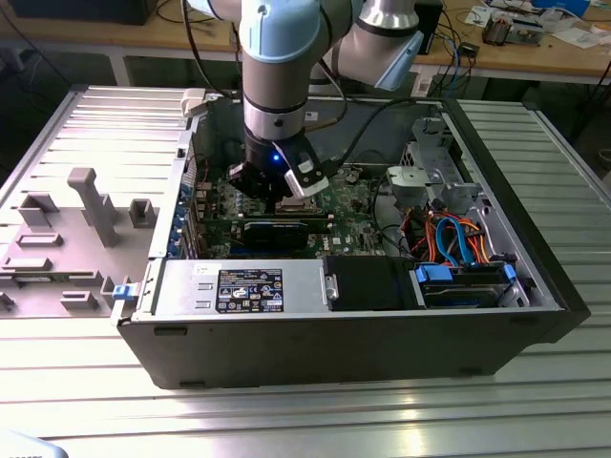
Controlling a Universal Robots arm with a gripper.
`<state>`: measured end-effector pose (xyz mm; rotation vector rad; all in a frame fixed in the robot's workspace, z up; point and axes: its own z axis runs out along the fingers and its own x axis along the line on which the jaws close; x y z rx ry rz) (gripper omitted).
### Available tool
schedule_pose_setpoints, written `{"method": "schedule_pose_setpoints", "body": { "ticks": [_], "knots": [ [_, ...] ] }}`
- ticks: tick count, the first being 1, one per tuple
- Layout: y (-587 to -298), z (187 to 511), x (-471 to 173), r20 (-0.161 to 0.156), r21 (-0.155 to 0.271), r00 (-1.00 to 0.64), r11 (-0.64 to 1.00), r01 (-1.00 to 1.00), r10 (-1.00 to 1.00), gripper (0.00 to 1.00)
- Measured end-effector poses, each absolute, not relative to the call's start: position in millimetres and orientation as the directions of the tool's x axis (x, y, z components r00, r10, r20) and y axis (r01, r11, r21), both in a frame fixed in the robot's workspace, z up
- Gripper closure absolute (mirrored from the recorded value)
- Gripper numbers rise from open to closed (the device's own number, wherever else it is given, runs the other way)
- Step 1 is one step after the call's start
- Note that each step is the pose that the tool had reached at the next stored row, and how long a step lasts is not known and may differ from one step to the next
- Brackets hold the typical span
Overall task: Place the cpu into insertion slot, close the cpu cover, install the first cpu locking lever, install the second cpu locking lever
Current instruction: 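Install the second cpu locking lever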
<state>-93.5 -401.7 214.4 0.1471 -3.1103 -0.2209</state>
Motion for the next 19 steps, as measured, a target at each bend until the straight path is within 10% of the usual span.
{"method": "schedule_pose_setpoints", "body": {
  "ticks": [19],
  "knots": [
    [-400,200,-95,0.008,0.193,-0.995,0.977,-0.096,-0.1,0.89]
  ]
}}
